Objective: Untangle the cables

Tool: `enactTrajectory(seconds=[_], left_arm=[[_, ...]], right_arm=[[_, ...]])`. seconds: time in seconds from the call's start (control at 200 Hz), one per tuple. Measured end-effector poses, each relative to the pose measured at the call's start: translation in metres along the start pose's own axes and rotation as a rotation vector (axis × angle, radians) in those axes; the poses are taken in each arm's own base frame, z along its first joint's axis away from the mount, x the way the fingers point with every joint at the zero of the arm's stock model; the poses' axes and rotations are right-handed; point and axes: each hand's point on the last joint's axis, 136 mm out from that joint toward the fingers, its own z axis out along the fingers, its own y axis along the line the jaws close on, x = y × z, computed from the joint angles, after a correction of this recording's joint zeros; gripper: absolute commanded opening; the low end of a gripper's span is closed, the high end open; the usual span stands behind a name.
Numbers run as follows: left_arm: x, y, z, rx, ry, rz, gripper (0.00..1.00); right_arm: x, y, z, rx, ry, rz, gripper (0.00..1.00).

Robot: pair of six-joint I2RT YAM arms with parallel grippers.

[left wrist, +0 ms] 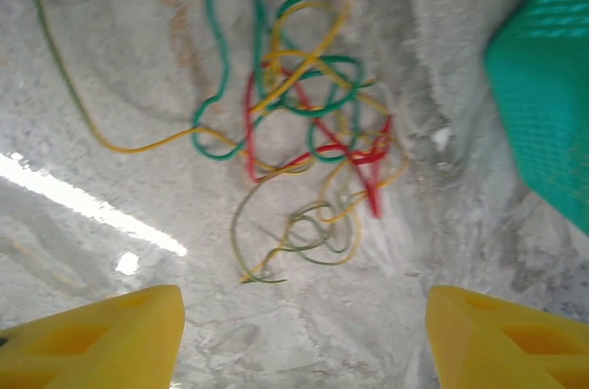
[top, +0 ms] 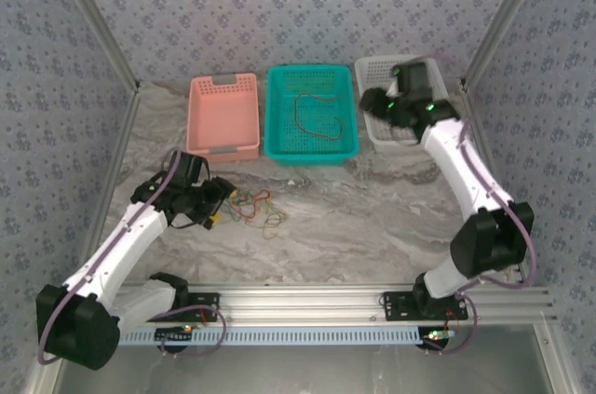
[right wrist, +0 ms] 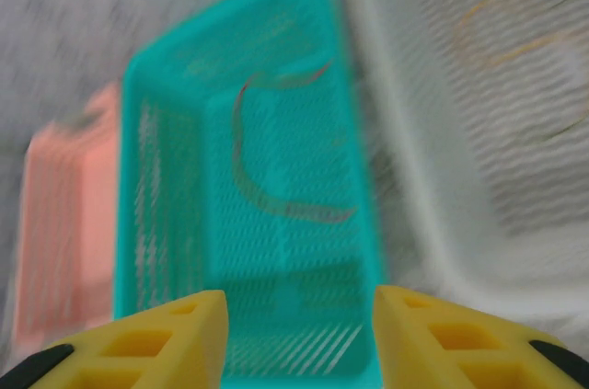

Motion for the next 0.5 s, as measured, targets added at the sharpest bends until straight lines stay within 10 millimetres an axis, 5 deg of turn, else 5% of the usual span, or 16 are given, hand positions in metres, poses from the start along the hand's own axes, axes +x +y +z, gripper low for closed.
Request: enactTrajectory(seconds=[0.095,0.24,0.315,0.5], left_arm=[[0.002,0.011,0.014,-0.053,0.038,-0.009,0.71],[-0.002,0.01,0.033,-0.089,0.064,0.034,0.68],[-0.004,0.011,0.041,-0.109,0.074,0.057,0.64],[-0.011,0.009,0.054,-0.117,0.063,0.113,0.45]], right_arm=[[0.097,0.043,0.018,-0.092,0.182,-0.12,0.54],[0.224,0.077,0.027,-0.147,0.428,-0.243,0.58],[0.256,0.087,0.031,-0.159,0.483,-0.256,0.58],[0.292,0.09,0.068,-0.129,0.537,-0.228,0.58]])
